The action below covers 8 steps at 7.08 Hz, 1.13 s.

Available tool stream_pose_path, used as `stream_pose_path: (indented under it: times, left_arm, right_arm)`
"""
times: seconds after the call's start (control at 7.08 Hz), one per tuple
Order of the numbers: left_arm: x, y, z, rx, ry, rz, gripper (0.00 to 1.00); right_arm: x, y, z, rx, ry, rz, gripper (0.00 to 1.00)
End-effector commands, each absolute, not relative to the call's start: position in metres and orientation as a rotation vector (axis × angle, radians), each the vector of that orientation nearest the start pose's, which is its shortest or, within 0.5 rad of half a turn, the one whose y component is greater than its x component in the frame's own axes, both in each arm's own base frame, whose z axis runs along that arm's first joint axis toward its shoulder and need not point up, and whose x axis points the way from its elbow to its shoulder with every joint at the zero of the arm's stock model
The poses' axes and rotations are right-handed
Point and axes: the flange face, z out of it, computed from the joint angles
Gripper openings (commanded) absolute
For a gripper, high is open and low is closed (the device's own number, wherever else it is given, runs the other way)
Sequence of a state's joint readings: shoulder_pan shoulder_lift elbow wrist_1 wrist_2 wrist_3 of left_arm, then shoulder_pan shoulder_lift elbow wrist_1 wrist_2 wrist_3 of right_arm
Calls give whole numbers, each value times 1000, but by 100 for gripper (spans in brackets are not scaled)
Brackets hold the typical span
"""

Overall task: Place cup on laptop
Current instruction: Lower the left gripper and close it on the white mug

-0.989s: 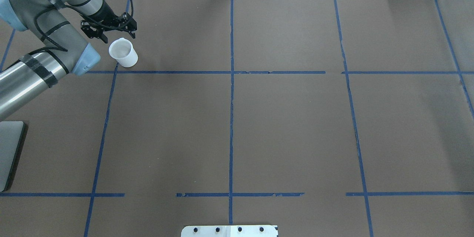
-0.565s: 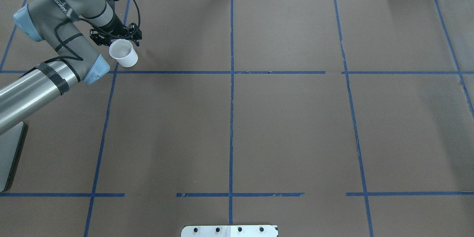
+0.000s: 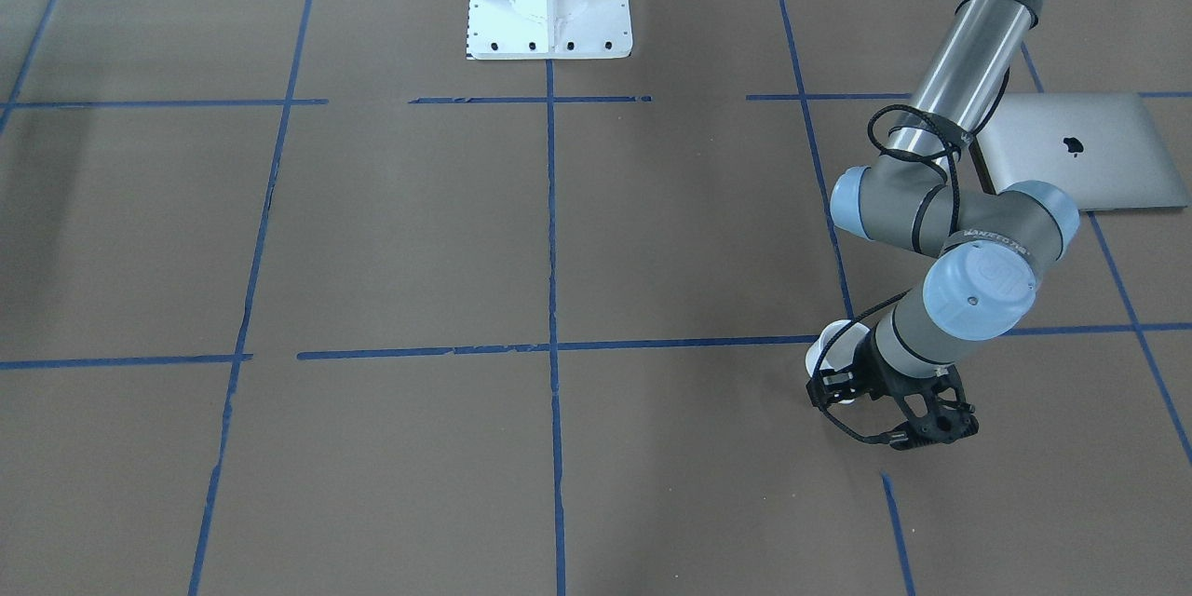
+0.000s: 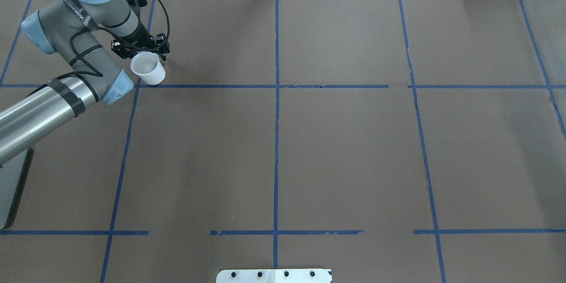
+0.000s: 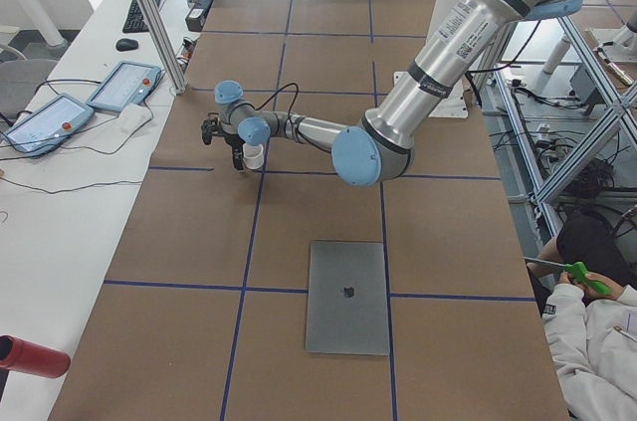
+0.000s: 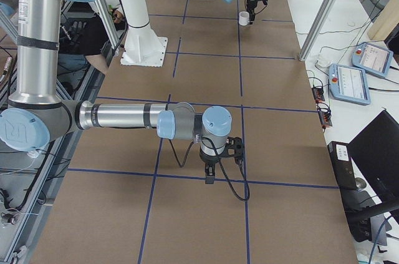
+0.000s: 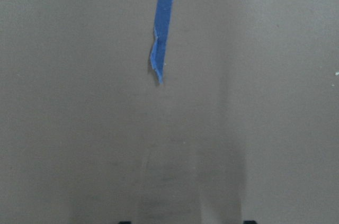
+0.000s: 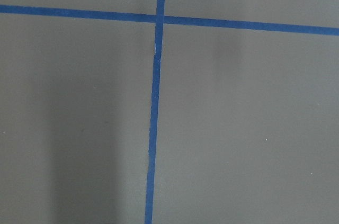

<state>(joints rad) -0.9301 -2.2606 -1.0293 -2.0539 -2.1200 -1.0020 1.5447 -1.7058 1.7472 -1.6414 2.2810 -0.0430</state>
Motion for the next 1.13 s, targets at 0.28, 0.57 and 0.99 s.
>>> stream_pose_path:
  times: [0.28, 0.57, 0.99]
  left_arm:
    - [404, -680, 440, 1, 833, -159, 0]
    - [386, -688, 434, -17, 864, -169, 0]
    - [319, -700, 421, 67, 893, -176, 0]
  right_arm:
    - [57, -434, 646, -22, -710, -56, 100]
    - [57, -434, 646, -22, -709, -56, 100]
    - [57, -434, 646, -22, -710, -56, 100]
